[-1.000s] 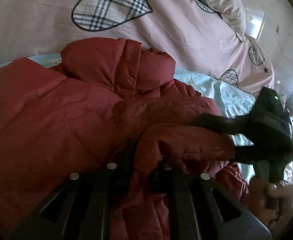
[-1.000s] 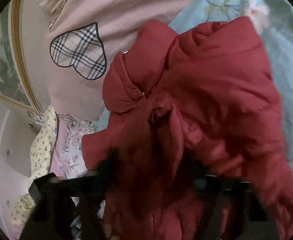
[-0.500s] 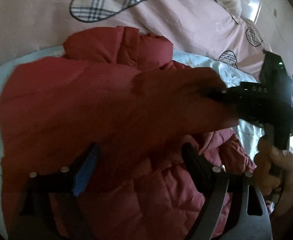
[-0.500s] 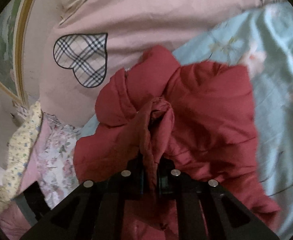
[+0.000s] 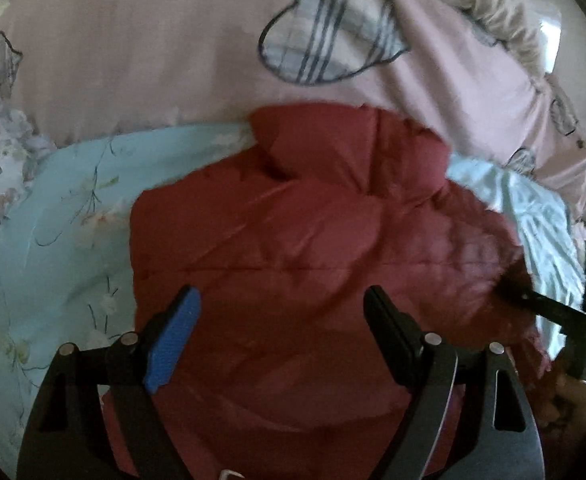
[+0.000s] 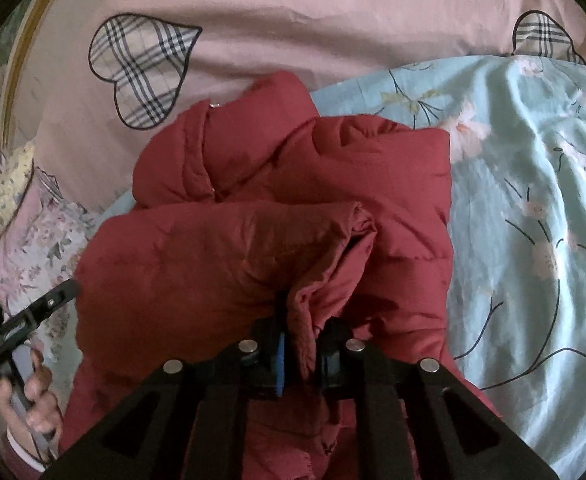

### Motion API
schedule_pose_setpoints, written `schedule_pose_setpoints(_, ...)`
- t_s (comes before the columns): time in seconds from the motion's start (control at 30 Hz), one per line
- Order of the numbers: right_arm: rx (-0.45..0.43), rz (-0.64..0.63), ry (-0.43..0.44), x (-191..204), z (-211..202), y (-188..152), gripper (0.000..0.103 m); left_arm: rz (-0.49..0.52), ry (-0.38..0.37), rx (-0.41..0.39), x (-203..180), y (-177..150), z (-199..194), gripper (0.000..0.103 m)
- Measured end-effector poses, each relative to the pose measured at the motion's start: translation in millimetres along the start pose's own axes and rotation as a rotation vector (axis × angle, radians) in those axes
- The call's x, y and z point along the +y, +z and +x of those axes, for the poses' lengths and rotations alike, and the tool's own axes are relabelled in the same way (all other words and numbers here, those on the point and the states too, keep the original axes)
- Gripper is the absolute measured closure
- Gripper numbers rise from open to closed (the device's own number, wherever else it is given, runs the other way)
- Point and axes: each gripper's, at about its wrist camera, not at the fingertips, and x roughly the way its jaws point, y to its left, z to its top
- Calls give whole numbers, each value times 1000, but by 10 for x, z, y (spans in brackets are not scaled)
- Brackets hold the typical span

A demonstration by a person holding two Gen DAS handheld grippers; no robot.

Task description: Fold large clothes

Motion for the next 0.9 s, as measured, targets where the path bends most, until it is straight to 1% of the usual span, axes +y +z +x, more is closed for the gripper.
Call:
schedule_pose_setpoints(0.03,2,-1,-1,-6,2,-12,89,-3,11,19,39,-8,74,19)
schedule_pose_setpoints(0.1,6,4,-7,-28,-8,-33,83,-4,14,76,106,-73,300,19)
schedule_pose_setpoints(0.17,1,17,-24,-53,-58,-43,71,4,31,85,127,-157,393,18)
schedule_pose_setpoints(0.2,-16,22,-33,-53,-130,-41,71,7,34,82,127,-183,402,18)
schedule_pose_setpoints(0.27,-88,14,-68,-4,-333,-22,71,15,49,76,114,-212,405,18)
schedule_pose_setpoints(0.33,-201,-23,-87,130,-614,5,70,15,53,75,117,-203,396,18)
schedule_pose_setpoints(0.37,-230,-44,-81,210,-697,19,70,14,55,77,108,-197,400,18)
schedule_pose_setpoints(0.4,-234,-59,-72,273,-716,32,68,15,58,79,106,-194,404,18)
schedule_pose_setpoints(0.43,-211,-85,-59,364,-685,52,65,17,60,79,91,-191,394,18)
schedule_pose_setpoints(0.53,-117,-144,-40,570,-429,43,65,18,66,78,81,-184,387,18)
schedule_pose_setpoints(0.6,-47,-189,-78,655,-160,-7,66,18,67,81,87,-173,389,18)
schedule_pose_setpoints(0.7,29,-197,-130,578,143,-122,67,28,70,85,85,-160,381,18)
schedule_pose_setpoints(0.8,46,-207,-164,475,228,-211,67,66,84,96,61,-140,344,18)
schedule_pose_setpoints(0.9,51,-205,-177,481,245,-200,67,78,87,59,59,-112,181,20)
